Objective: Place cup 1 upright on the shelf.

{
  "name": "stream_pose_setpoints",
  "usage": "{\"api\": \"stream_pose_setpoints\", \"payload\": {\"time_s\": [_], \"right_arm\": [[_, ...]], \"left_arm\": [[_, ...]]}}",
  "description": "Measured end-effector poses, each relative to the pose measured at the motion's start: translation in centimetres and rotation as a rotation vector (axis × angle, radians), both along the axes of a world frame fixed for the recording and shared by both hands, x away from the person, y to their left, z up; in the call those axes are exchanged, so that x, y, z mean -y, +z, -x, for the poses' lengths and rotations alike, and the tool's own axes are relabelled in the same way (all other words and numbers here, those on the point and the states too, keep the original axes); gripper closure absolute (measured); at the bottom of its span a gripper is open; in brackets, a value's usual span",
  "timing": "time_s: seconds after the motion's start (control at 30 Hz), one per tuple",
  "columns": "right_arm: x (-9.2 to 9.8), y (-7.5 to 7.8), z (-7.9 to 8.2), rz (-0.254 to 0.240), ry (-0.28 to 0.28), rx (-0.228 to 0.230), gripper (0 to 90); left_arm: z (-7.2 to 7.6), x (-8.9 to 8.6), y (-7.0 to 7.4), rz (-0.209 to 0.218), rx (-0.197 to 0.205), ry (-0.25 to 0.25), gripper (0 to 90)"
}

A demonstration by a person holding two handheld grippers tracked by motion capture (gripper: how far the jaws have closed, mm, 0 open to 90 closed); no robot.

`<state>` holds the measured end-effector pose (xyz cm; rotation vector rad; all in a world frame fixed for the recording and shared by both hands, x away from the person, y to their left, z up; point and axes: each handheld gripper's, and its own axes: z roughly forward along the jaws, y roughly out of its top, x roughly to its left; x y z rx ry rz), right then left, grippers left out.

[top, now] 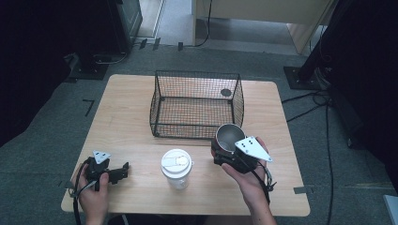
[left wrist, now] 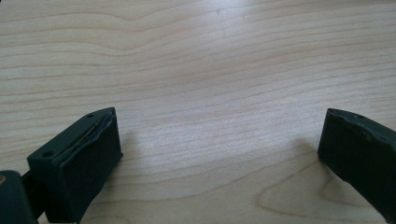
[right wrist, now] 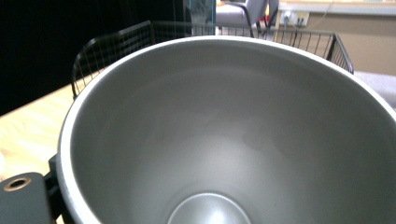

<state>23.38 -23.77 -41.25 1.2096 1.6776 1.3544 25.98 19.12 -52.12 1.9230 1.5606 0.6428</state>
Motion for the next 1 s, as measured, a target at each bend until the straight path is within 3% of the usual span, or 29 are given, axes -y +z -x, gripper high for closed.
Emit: {"api": "stream_pose_setpoints", "payload": {"time_s": [0.3, 0.47, 0.67, 1.0], "right_arm": [[-0.4, 1.3, -0.6, -0.063, -0.003, 0.022, 7.3], [-0.5, 1.8, -1.0, -0.065, -0.007, 0.034, 7.3], [-0.8, 2.4, -1.9, -0.053, -0.015, 0.084, 7.3], [-1.3, 3.4, -3.5, -0.101, -0.018, 0.133, 7.2]], "left_arm": [[0.0, 0.0, 0.0, 0.000, 0.000, 0.000, 0.0], [0.0, 0.0, 0.0, 0.000, 0.000, 0.000, 0.0], [0.0, 0.0, 0.0, 0.000, 0.000, 0.000, 0.0], [0.0, 0.0, 0.0, 0.000, 0.000, 0.000, 0.0]]}}
